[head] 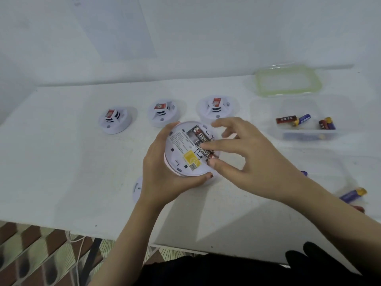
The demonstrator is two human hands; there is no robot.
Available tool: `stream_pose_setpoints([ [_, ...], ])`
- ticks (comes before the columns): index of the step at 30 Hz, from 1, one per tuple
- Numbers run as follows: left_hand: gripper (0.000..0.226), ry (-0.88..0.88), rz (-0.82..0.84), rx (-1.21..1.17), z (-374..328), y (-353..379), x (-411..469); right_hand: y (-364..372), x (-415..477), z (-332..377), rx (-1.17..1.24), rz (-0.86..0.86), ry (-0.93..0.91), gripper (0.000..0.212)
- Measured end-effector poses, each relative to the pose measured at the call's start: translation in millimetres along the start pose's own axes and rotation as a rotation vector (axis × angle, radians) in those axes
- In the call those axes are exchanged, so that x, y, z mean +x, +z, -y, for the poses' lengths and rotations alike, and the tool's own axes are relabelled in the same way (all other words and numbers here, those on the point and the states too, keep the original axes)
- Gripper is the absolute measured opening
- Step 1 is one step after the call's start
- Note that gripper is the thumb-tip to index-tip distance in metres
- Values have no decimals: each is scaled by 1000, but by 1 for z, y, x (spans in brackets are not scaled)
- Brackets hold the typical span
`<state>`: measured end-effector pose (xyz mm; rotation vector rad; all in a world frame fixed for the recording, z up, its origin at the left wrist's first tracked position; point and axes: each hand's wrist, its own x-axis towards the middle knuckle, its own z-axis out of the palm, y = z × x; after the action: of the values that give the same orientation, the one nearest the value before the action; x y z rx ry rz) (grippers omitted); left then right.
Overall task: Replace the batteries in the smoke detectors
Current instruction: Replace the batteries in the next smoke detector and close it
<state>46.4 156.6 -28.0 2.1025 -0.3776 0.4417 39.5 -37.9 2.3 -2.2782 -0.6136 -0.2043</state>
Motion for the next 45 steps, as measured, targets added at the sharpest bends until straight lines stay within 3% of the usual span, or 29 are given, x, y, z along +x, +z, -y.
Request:
stream_pose_setpoints([
  [2,95,-8,-6,-33,7,-14,-1,2,6,1,90,65,38,32],
  [7,95,29,12,-83,18,-41,0,21,25,11,617,229,107,37],
  [10,94,50,9,-91,22,-54,2,33,33,22,833,206,132,33],
  [18,92,63,26,-92,41,-84,2,67,53,43,846,97,210,41],
  [23,92,44,22,-94,53,-96,-3,84,60,52,820,74,225,32],
  [38,99,-45,39,-29,86,-123,-6,129,77,79,851,-44,351,36],
  [41,92,-63,70,-80,94,-127,-5,138,80,78,700,-7,342,41],
  [45,88,-84,124,-130,110,-136,-4,146,75,74,413,165,182,52],
])
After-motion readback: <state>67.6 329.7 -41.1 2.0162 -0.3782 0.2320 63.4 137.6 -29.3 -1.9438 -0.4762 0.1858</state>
